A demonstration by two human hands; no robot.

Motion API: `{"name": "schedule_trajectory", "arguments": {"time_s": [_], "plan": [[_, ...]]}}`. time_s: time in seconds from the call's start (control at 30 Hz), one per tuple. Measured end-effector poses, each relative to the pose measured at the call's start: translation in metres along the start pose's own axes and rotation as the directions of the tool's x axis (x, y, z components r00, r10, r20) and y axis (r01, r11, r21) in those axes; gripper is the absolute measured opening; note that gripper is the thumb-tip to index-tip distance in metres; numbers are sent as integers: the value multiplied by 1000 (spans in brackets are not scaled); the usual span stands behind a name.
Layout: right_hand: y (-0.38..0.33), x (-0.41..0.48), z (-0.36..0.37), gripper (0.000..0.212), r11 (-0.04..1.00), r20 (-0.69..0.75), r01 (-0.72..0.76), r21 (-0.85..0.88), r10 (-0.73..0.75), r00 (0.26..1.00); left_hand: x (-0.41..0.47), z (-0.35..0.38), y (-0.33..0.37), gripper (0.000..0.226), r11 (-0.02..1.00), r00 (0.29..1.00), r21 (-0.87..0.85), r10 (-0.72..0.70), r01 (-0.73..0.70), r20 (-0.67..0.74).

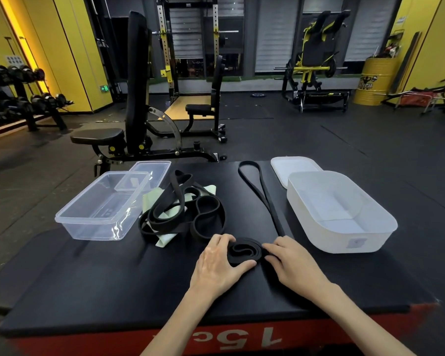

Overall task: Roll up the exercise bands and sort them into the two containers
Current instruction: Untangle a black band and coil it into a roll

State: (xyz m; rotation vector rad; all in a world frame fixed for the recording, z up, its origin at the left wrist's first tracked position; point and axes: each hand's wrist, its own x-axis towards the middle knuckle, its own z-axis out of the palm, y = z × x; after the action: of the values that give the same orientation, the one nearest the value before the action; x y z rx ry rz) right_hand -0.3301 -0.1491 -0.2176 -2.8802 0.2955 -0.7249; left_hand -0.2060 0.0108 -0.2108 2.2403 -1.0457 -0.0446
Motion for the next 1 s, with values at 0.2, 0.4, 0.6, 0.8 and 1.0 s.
{"name": "schedule_trajectory", "arguments": {"time_s": [0.2,0.4,0.6,0.8,1.0], "plan": [[-18,-2,10,12,991,-60,-86,99,92,994,-1,-1,1,57,997,998,45,-63,62,5],[-23,-1,14,18,998,-29,-53,46,54,998,1,1,-6,55,998,997,-34,-42,45,72],[-22,9,20,24,998,-69,-56,9,57,996,3,-2,-14,54,996,989,-92,13,1,148],[-13,18,22,25,997,-51,-40,71,43,998,-1,-7,-18,18,988,983,-145,77,-53,165],[0,23,19,29,995,20,-13,98,12,1000,3,-5,-18,40,976,994,-204,84,-69,64]]}}
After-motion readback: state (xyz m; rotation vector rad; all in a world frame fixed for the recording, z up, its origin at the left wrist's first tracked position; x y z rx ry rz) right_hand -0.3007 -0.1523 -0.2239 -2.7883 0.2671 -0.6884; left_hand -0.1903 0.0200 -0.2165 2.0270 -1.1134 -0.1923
